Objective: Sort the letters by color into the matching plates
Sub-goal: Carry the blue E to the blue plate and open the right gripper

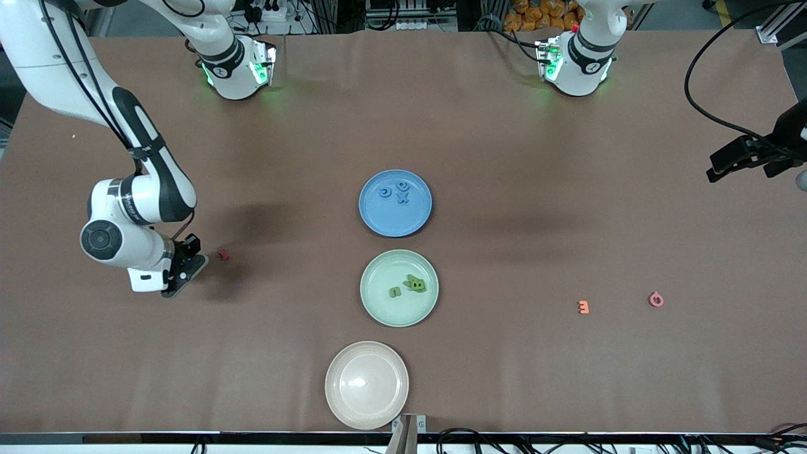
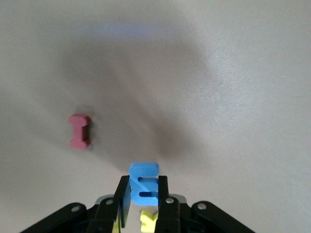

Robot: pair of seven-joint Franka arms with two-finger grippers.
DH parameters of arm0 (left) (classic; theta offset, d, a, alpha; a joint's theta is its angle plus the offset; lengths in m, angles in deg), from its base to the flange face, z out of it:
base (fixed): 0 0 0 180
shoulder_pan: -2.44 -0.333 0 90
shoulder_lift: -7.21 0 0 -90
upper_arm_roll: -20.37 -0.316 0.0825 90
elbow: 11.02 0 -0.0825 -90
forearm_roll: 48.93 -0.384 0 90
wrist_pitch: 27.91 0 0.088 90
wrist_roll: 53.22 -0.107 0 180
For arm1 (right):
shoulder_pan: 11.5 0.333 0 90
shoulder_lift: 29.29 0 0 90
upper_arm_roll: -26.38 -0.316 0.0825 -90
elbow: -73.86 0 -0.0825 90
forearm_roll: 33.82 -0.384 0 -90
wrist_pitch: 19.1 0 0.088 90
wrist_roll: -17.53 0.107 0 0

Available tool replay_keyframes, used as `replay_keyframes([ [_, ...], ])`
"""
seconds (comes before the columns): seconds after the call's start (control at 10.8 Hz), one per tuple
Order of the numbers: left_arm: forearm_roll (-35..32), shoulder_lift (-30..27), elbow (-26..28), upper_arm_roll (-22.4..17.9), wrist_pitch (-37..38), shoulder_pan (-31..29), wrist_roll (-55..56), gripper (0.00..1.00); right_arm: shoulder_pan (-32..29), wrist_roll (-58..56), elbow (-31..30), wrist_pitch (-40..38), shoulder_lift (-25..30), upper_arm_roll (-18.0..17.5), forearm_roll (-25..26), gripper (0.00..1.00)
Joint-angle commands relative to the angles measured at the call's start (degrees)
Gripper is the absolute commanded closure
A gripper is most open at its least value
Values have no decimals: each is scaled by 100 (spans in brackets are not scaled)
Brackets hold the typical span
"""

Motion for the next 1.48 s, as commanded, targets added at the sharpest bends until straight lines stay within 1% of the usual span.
replay_keyframes([
  [0.0, -115, -7, -124, -8, 0, 59, -119, 0, 49, 535, 758, -1413, 262, -454, -469, 100],
  [0.19, -106, -51, -107, 71, 44, 42, -128, 0, 268, 1919, 875, -1681, 297, -945, -479, 100],
  [0.28, -106, -51, -107, 71, 44, 33, -128, 0, 469, 2788, 867, -1672, 297, -1191, -488, 100],
  [0.37, -106, -51, -107, 71, 61, 33, -136, 0, 828, 3763, 866, -1638, 289, -1324, -593, 100],
  [0.56, -115, -42, -107, 80, 62, 33, -137, 0, 1532, 5173, 858, -1410, 227, -1448, -882, 100],
  [0.65, -106, -42, -107, 80, 62, 33, -137, 0, 1892, 5753, 849, -1226, 175, -1448, -1066, 100],
  [0.93, -106, -42, -107, 80, 62, 33, -137, 0, 2754, 7607, 858, -550, -184, -1606, -1086, 100],
  [1.11, -115, -42, -107, 71, 62, 41, -137, 0, 3142, 8323, 866, -328, -361, -1607, -1033, 100],
  [1.2, -106, -42, -107, 80, 62, 41, -128, 0, 3204, 8404, 866, -328, -379, -1607, -1042, 73],
  [1.3, -115, -42, -107, 80, 62, 41, -128, 0, 3205, 8500, 866, -345, -379, -1607, -1077, 1],
  [1.39, -115, -42, -107, 80, 62, 41, -128, 0, 3196, 8510, 875, -397, -336, -1615, -1077, 0],
])
